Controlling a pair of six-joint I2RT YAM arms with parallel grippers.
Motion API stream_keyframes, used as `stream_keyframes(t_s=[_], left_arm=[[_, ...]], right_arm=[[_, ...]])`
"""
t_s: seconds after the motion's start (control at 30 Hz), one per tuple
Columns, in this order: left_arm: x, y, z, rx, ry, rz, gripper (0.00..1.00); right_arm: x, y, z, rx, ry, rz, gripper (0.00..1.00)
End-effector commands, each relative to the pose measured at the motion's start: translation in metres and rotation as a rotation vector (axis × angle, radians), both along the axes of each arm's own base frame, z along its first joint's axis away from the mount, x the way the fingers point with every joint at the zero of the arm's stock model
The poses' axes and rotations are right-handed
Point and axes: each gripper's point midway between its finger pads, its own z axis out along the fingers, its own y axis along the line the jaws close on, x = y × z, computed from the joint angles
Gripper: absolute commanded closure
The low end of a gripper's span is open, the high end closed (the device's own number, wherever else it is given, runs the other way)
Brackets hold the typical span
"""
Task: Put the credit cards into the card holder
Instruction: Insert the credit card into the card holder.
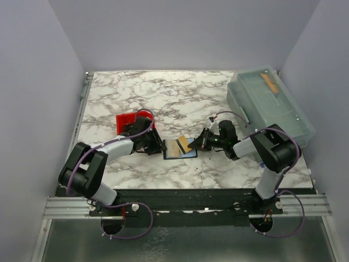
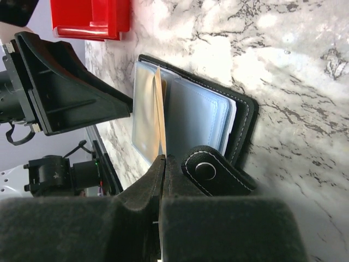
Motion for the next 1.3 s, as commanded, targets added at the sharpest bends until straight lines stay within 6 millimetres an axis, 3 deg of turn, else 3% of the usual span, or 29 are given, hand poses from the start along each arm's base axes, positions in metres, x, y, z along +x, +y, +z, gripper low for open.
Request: stream_keyframes(t_s=[0.0,0.2,0.57,0.67,0.83,1.03,1.27], left_arm=[[-0.007,-0.006,-0.020,-0.029,0.060,-0.009,0.59],[-0.017,-0.016,-0.020,-0.089,0.066,-0.034,0.71],[-0.025,-0.016,-0.024,-0.094,0.084,-0.039,0.74],[-0.024,-0.016,-0.025,-0.089,0.080,-0.035,0.74],[-0.021,-0.014,-0.024,-0.077,0.068,-0.030,0.74],[-0.019,-0.011,-0.022,-0.055,0.062,-0.035,0.73],[-0.021,-0.008,-0.026,-0.039,0.079,-0.032,0.73]], right_arm=[[0.008,0.005,-0.002,-0.002,-0.047,-0.033,1.00],[0.003,0.017,-0.007,0.002,-0.062,-0.033,1.00],[-0.006,0.023,-0.016,0.012,-0.060,-0.012,1.00],[-0.012,0.029,-0.028,-0.057,-0.045,0.025,0.99],[-0.012,0.009,-0.047,-0.303,-0.018,0.013,0.79],[-0.001,-0.007,-0.030,-0.466,-0.080,0.022,0.60],[0.015,0.017,-0.018,-0.405,-0.138,0.094,0.55]])
